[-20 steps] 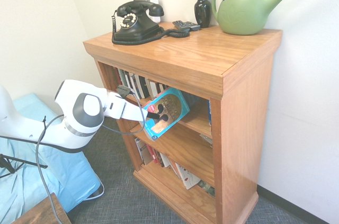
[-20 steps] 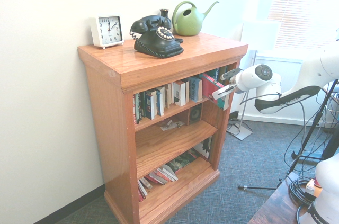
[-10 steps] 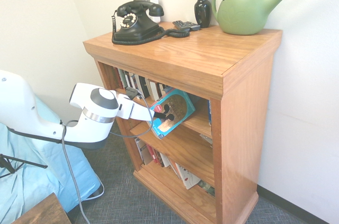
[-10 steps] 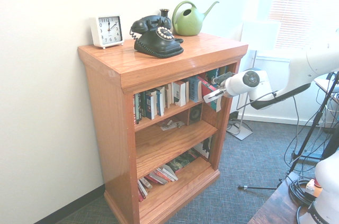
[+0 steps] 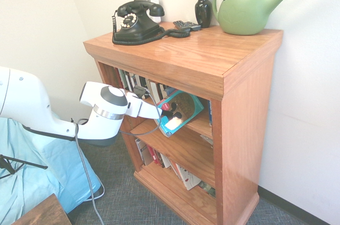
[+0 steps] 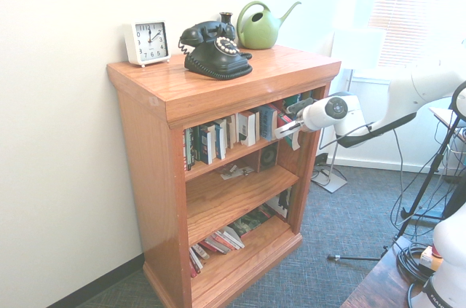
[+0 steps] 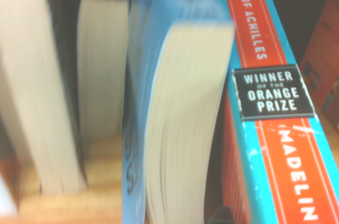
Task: Organize the shelf
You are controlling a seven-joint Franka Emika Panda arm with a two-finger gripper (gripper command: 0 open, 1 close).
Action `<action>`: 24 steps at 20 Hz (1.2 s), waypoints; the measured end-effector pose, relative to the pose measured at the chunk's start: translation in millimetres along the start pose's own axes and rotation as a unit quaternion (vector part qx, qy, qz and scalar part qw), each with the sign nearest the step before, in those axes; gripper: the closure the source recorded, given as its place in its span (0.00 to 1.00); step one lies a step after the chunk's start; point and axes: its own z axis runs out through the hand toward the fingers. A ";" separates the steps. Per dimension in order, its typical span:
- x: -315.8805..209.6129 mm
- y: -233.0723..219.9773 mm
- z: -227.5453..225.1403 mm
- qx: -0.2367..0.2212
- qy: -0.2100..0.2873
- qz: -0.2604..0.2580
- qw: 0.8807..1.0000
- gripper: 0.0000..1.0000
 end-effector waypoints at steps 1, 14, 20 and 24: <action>2.2 -2.0 0.1 0.002 0.000 0.007 1.000 1.00; 32.0 -18.6 11.5 0.014 -0.024 0.054 0.998 1.00; 35.9 -20.9 13.5 0.015 -0.025 0.048 0.998 0.00; 35.9 -21.7 13.4 0.014 -0.025 0.048 0.998 0.00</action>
